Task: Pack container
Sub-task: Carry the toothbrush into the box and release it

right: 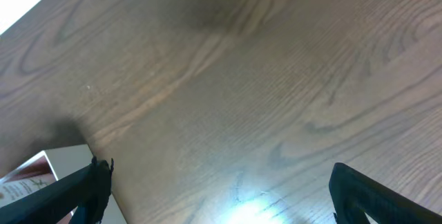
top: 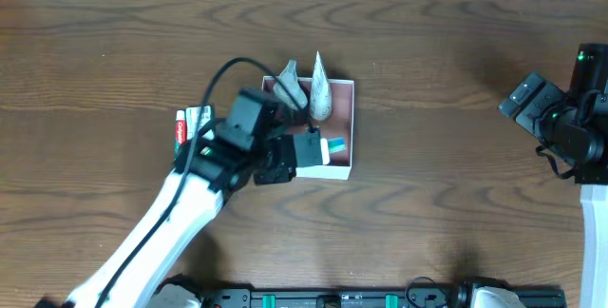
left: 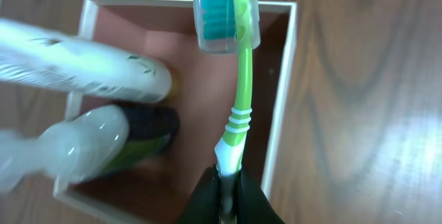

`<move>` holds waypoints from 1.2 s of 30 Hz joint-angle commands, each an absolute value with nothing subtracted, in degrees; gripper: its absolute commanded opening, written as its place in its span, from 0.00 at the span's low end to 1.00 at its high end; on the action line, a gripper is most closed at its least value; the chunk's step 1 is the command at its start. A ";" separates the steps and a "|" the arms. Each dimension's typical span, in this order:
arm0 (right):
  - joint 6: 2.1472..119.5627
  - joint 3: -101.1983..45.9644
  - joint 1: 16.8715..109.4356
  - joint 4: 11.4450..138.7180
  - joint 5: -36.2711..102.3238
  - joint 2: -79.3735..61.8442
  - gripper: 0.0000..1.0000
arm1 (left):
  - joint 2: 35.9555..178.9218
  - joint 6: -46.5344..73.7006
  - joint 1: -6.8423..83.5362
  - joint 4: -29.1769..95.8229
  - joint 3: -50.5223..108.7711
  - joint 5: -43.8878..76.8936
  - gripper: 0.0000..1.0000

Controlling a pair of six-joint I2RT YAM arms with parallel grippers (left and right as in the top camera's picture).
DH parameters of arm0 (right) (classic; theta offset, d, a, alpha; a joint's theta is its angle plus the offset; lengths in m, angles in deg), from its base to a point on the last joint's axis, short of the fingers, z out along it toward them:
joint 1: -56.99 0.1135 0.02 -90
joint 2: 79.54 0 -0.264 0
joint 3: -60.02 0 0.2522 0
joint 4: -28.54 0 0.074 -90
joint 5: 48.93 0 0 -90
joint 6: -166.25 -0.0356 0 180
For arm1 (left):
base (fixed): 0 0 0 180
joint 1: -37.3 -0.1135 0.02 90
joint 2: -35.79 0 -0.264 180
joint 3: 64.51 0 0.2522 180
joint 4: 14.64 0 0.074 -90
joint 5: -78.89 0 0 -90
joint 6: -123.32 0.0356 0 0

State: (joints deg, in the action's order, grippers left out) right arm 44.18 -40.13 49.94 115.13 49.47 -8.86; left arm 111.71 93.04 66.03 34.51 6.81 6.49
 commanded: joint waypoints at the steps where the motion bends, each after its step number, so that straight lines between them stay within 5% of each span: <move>1: 43.52 -40.13 49.55 115.20 49.65 -9.04 0.99 | 116.43 96.76 66.31 31.13 6.81 6.14 0.06; 14: 43.52 -40.13 49.55 115.20 49.65 -9.04 0.99 | 123.91 96.74 65.99 22.78 6.81 6.10 0.06; 19: 43.52 -40.13 49.55 115.20 49.65 -9.04 0.99 | 123.97 94.73 65.99 22.80 6.81 6.12 0.28; 31: 43.52 -40.13 49.55 115.20 49.65 -9.04 0.99 | 108.94 73.61 65.66 27.61 6.87 3.02 0.34; 36: 43.50 -40.13 49.55 115.20 49.65 -9.04 0.99 | 97.20 62.60 59.56 36.74 6.85 -1.33 0.50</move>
State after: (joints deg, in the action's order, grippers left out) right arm 44.18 -40.13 49.94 115.11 49.50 -8.86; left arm 101.64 72.91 63.47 34.08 6.81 2.03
